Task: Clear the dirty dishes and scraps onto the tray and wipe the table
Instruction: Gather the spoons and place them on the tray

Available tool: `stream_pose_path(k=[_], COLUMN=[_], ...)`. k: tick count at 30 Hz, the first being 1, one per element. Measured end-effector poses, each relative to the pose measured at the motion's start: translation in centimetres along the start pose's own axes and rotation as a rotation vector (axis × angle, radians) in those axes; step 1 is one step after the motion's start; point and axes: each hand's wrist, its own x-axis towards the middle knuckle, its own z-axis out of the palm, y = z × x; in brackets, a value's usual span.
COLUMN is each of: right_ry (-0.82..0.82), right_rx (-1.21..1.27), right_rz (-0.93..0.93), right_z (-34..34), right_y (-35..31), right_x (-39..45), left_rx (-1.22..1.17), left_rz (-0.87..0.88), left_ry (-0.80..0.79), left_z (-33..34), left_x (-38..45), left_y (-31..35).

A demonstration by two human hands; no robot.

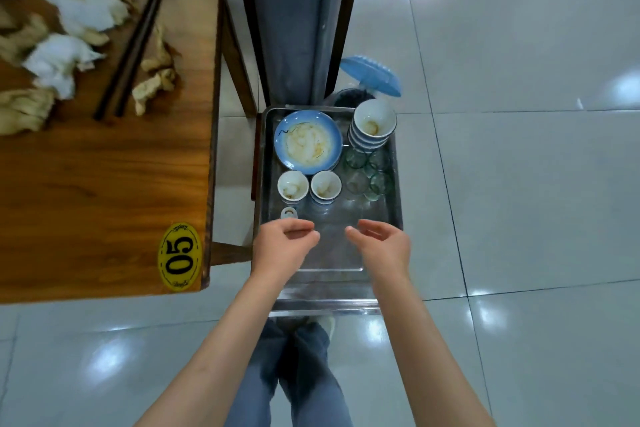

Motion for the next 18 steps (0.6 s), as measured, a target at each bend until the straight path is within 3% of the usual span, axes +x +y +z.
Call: stream_pose_path(k=[10,18], right_ry=[-0.105,-0.267], right_rx=[-0.007,-0.086], right_rz=[-0.331,-0.643], right_z=[-2.7,-0.7], right_y=[-10.9,-17.4], right_x=[-6.5,-13.7], left_rx=[0.048,-0.045], left_rz=[0.259,0.377], left_ry=[0.089,0.265], left_z=[-8.5,-16.2], left_x=[-5.6,-10.3], left_y=[11.0,14.1])
